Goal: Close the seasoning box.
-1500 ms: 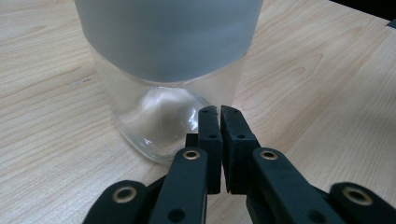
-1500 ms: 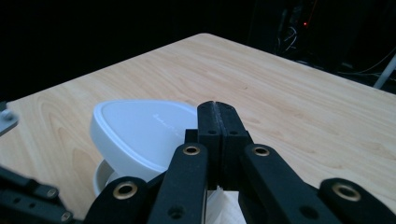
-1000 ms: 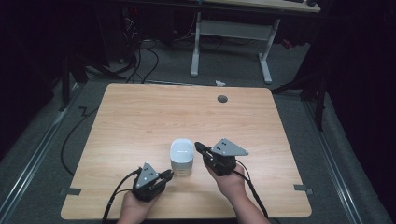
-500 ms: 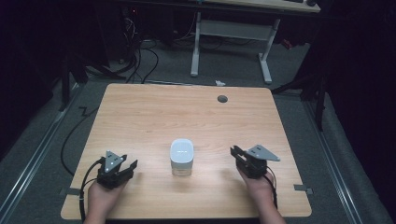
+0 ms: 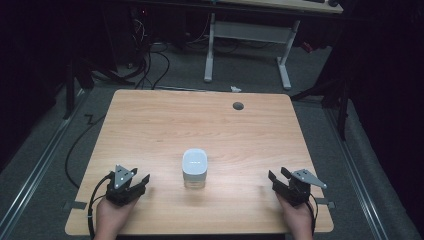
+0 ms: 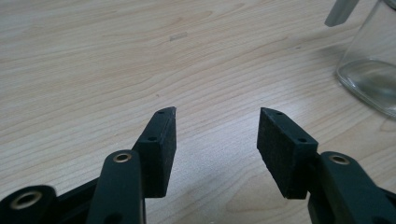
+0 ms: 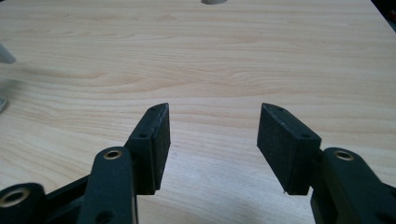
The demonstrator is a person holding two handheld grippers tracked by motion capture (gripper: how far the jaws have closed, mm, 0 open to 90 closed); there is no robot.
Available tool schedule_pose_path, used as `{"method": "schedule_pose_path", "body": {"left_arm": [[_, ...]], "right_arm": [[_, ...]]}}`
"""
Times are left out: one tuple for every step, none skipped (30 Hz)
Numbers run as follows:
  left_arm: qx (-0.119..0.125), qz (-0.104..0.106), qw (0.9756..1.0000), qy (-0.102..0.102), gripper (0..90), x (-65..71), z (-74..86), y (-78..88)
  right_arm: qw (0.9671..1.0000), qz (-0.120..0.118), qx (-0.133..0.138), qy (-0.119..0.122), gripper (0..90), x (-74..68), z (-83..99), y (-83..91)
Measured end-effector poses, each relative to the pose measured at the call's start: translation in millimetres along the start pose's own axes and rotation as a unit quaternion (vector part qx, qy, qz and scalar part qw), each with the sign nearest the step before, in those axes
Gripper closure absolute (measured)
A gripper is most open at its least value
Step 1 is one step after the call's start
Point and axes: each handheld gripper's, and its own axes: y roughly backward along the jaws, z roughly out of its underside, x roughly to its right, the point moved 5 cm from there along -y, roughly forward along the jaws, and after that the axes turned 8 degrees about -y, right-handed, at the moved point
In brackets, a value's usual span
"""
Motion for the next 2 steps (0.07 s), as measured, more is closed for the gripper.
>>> {"method": "schedule_pose_path", "body": {"left_arm": [[0.001,-0.001,1.0000,0.001,47.9,-0.3,-1.0,0.3],[0.004,0.001,0.9999,0.009,47.9,-0.2,-2.7,1.0]], "right_arm": [[1.0000,-0.001,0.001,0.001,44.2,-2.6,-0.1,0.7],[1.0000,-0.002,0.002,0.003,43.9,-3.7,-0.1,1.2]]}}
